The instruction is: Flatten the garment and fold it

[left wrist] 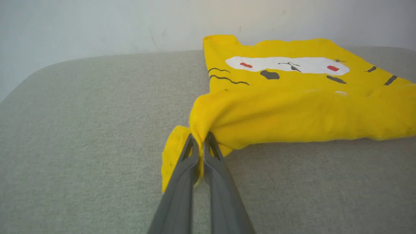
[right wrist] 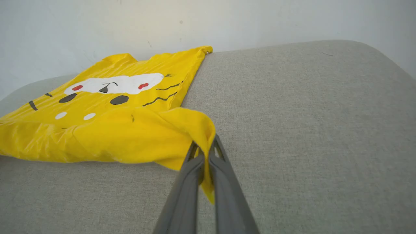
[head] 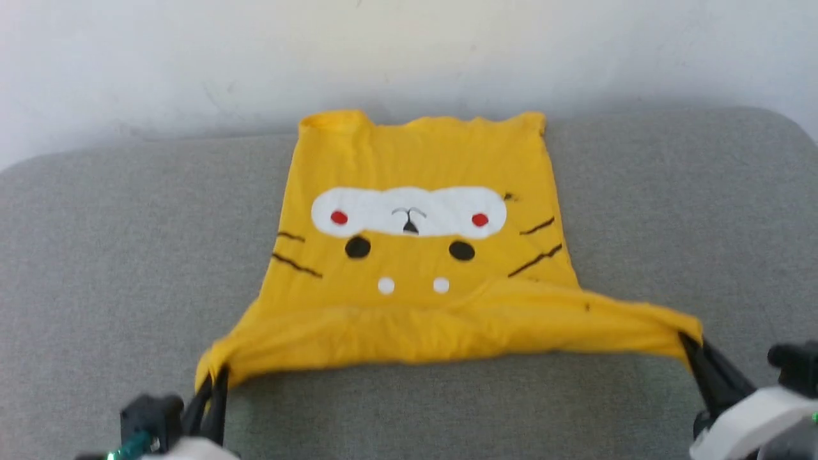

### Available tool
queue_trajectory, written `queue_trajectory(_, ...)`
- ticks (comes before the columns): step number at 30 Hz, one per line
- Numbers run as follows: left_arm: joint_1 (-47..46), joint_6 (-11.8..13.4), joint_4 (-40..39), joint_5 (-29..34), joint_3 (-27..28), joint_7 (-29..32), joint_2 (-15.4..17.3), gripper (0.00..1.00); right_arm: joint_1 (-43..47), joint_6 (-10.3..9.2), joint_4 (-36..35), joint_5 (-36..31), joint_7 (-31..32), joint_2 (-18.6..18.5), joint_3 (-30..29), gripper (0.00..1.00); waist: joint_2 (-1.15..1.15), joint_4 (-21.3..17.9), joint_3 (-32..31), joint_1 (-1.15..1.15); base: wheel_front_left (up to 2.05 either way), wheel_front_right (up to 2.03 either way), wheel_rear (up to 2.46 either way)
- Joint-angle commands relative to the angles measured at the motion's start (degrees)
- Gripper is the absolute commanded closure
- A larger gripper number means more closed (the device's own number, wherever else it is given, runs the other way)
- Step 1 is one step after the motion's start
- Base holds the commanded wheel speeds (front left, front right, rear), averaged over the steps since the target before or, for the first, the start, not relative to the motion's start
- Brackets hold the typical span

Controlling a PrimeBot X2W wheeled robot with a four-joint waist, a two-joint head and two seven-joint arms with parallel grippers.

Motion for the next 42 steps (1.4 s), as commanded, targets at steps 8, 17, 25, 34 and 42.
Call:
queue_trajectory(8,12.33,4.56,-6.27,-1.64,-1.55,5.71,-0.83,1.0,13.76,-0.1,-7.45,-13.05,7.49,4.99,-7.34,1.0,0.0,0.22,-1.88,0.02,0.0,0.0,0.0)
queue_trajectory(17,14.01,5.55,-7.17,-3.9,-1.56,4.33,-3.78,1.0,19.43,-0.1,-9.12,-11.55,10.09,8.33,-9.73,0.0,0.0,3.17,-0.84,0.02,0.0,0.0,0.0)
queue_trajectory(25,10.85,5.29,-6.07,-3.52,-1.83,0.26,-6.07,1.0,9.99,-0.1,-11.65,-5.06,7.79,8.65,-15.25,0.0,0.0,6.29,0.57,0.02,0.0,0.0,0.0)
queue_trajectory(34,5.48,4.14,-6.59,-2.91,-3.16,-1.97,-8.02,1.0,-13.43,-0.1,8.55,-2.75,7.39,3.95,-15.56,0.0,0.0,10.71,6.01,0.02,0.0,0.0,0.0)
queue_trajectory(42,-1.86,2.36,-4.62,-2.38,-6.24,-6.48,-13.29,1.0,-37.41,-0.1,26.94,-1.7,12.77,-2.54,-10.42,0.0,0.0,16.5,14.67,0.02,0.0,0.0,0.0)
